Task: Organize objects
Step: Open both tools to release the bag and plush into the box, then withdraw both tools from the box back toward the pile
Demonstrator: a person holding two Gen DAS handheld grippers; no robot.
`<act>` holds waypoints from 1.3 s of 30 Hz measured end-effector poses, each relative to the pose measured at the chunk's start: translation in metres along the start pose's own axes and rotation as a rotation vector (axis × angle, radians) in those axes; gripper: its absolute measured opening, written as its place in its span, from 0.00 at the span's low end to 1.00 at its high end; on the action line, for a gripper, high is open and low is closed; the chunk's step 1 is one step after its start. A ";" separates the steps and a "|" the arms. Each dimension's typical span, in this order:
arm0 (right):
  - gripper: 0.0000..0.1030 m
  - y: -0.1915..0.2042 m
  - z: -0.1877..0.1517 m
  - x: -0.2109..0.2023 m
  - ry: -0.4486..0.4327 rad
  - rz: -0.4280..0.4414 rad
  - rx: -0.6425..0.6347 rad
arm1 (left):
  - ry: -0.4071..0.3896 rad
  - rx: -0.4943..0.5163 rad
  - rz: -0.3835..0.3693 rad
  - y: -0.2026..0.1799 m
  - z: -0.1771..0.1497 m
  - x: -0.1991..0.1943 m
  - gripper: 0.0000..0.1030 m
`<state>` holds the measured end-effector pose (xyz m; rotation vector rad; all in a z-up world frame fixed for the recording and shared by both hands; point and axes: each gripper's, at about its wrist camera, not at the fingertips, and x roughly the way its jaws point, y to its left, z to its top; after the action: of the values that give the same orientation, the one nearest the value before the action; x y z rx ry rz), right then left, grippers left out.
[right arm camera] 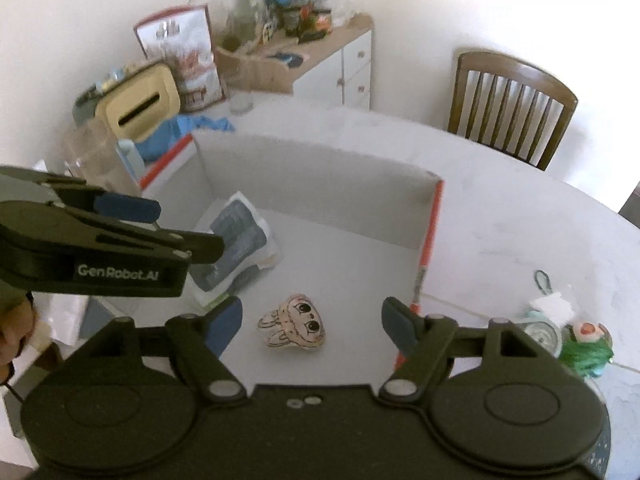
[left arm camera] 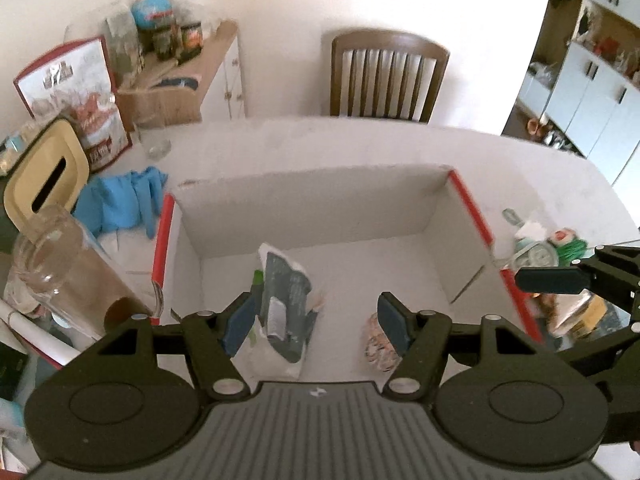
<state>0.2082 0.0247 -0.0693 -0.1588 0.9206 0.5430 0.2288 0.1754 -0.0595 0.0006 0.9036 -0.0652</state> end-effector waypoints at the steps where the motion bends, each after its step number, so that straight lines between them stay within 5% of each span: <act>1: 0.74 -0.002 -0.001 -0.006 -0.013 0.005 0.009 | -0.010 0.004 -0.005 -0.002 0.000 -0.005 0.65; 12: 0.76 -0.024 -0.020 -0.070 -0.155 0.015 0.079 | -0.101 0.039 -0.045 -0.033 -0.015 -0.051 0.69; 28: 0.95 -0.046 -0.067 -0.131 -0.315 -0.002 0.152 | -0.171 0.070 -0.095 -0.079 -0.038 -0.091 0.78; 39: 0.99 -0.065 -0.100 -0.161 -0.376 -0.048 0.204 | -0.204 0.066 -0.114 -0.107 -0.048 -0.106 0.96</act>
<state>0.0926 -0.1278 -0.0084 0.1038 0.5981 0.4125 0.1199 0.0763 -0.0033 0.0035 0.6964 -0.1975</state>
